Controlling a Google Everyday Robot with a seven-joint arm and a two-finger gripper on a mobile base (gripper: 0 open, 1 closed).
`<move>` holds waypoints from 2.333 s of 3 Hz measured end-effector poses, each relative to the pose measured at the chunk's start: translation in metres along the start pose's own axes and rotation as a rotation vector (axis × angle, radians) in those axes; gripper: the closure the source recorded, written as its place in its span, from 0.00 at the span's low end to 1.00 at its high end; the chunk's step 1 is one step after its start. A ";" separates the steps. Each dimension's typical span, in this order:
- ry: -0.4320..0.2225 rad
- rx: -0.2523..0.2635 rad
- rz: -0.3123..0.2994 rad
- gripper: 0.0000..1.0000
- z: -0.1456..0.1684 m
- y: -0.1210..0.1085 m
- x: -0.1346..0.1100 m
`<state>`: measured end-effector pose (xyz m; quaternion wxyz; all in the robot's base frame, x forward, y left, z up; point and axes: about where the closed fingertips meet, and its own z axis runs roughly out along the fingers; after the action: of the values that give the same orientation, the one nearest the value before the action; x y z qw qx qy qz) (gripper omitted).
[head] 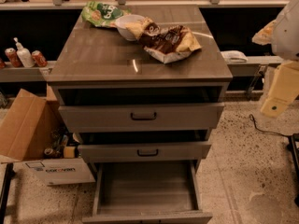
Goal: Place brown chip bag into bottom drawer
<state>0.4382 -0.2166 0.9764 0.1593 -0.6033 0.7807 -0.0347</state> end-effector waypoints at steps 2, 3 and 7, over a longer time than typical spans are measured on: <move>-0.096 0.028 -0.007 0.00 0.014 -0.038 -0.023; -0.180 0.034 -0.026 0.00 0.031 -0.074 -0.051; -0.289 0.013 0.028 0.00 0.103 -0.137 -0.112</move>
Offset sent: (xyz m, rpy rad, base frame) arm 0.0733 0.0152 -0.0002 0.1381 -0.0842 0.0316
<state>0.6203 -0.1326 0.9356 0.2745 -0.5899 0.7577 0.0500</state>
